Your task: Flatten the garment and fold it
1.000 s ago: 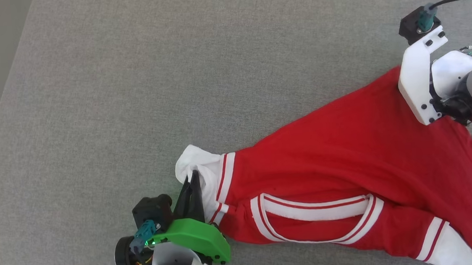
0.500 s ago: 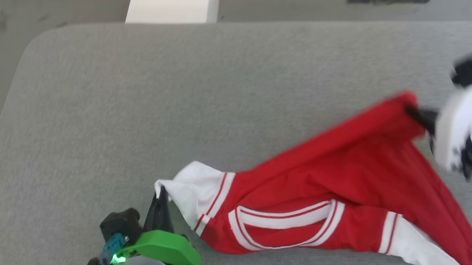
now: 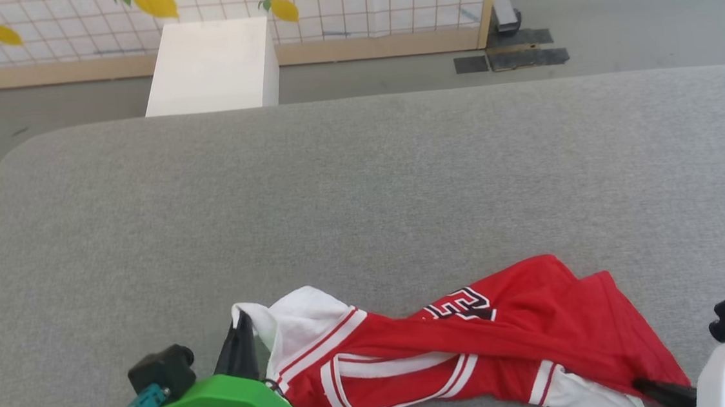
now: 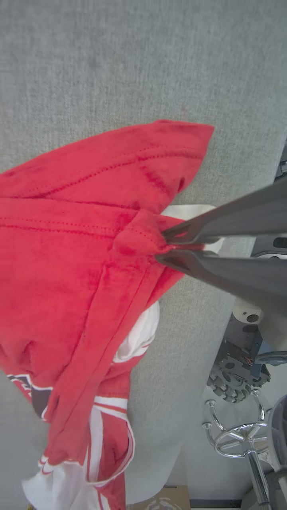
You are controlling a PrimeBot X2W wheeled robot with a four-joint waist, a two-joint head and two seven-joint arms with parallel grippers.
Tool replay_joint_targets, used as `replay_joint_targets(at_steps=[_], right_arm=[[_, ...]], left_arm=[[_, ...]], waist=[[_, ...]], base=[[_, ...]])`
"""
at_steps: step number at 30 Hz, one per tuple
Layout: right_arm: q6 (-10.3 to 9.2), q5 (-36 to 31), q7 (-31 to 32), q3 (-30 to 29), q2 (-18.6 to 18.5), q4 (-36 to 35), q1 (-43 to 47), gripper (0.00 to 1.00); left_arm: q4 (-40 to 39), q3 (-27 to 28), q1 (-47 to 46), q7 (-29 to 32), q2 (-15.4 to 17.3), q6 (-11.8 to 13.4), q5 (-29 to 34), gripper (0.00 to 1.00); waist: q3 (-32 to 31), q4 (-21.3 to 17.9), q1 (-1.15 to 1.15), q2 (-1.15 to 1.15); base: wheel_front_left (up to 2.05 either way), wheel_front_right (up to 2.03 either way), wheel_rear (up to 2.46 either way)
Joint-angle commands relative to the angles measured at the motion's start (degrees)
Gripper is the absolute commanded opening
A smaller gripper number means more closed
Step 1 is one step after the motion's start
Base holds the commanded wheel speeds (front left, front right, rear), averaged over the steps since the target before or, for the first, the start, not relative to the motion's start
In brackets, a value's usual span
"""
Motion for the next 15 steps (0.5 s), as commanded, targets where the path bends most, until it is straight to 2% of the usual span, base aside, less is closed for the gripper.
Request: replay_joint_targets(at_steps=[1, 7, 12, 15], right_arm=[[-0.09, 0.2, 0.7, -0.6, 0.4, -1.6, -0.8, 0.00], [-0.09, 0.6, 2.5, -0.3, -2.0, -3.1, -12.2, 0.00], [-0.09, -0.5, 4.2, 0.7, -5.7, 1.7, -29.5, 0.00], [-0.09, -1.5, 3.6, 0.5, -5.0, 6.7, -40.6, 0.00]], left_arm=[[-0.6, 0.7, -0.4, 0.1, 0.2, -1.0, -1.4, 0.00], [-0.8, 1.6, -9.7, 3.2, 3.2, -4.6, -2.4, 0.00], [3.9, 2.5, -26.0, 6.9, 4.5, -7.2, -2.6, 0.00], [8.3, 3.2, -36.7, 8.8, 4.2, -8.0, -3.2, 0.00]], waist=[[-0.2, -0.4, 0.00, 0.00], [1.9, 0.0, 0.00, 0.00], [5.2, 0.8, 0.00, 0.00], [7.1, 0.7, 0.00, 0.00]], base=[[0.00, 0.00, 0.00], [0.00, 0.00, 0.00], [0.00, 0.00, 0.00], [0.00, 0.00, 0.00]])
